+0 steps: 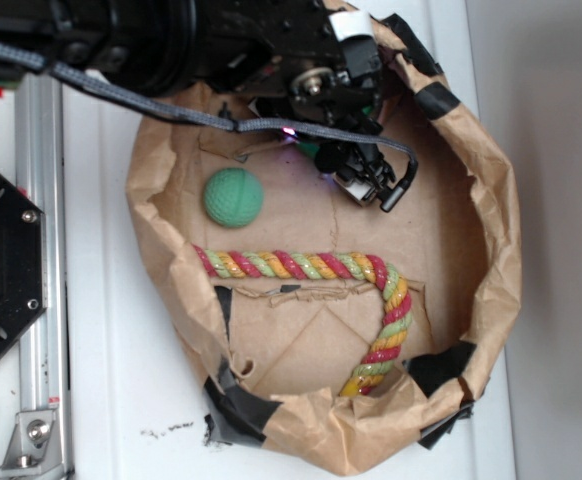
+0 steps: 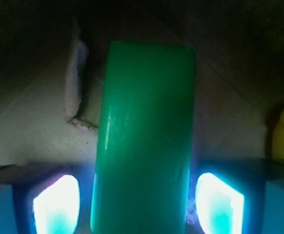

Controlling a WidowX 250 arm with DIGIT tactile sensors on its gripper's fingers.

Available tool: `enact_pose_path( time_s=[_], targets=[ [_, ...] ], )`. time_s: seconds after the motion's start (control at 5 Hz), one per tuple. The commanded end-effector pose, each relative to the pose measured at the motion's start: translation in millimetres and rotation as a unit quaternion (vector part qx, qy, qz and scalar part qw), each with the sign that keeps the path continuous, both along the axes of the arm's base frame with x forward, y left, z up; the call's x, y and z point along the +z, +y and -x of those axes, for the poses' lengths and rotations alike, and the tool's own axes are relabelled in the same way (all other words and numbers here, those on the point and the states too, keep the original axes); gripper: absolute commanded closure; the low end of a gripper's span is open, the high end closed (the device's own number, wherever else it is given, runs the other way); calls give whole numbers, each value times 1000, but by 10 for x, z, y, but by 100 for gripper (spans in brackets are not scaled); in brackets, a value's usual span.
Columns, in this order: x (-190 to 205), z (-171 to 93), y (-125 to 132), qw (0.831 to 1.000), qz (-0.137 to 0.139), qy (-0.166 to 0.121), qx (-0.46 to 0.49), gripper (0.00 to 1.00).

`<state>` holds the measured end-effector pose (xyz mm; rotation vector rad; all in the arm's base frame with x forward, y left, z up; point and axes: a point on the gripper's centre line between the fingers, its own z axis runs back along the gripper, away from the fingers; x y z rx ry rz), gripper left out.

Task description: Grab the green block.

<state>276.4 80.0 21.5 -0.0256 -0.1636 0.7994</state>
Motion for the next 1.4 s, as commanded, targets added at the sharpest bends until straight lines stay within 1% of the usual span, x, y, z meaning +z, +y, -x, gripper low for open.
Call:
enact_pose_path(
  time_s=[0.0, 0.2, 0.4, 0.6, 0.8, 1.0, 1.2],
  targets=[
    [41, -226, 102, 1000, -13, -9, -18, 21],
    [24, -215, 85, 1000, -11, -4, -21, 100],
    [174, -220, -40, 995, -14, 31, -89, 100],
    [677, -241, -516, 977, -3, 25, -213, 100],
    [1175, -127, -871, 943, -16, 6, -332, 100],
    [1639, 152, -966, 893, -65, -12, -445, 100],
    [2121, 132, -903, 891, -56, 12, -450, 100]
  ],
)
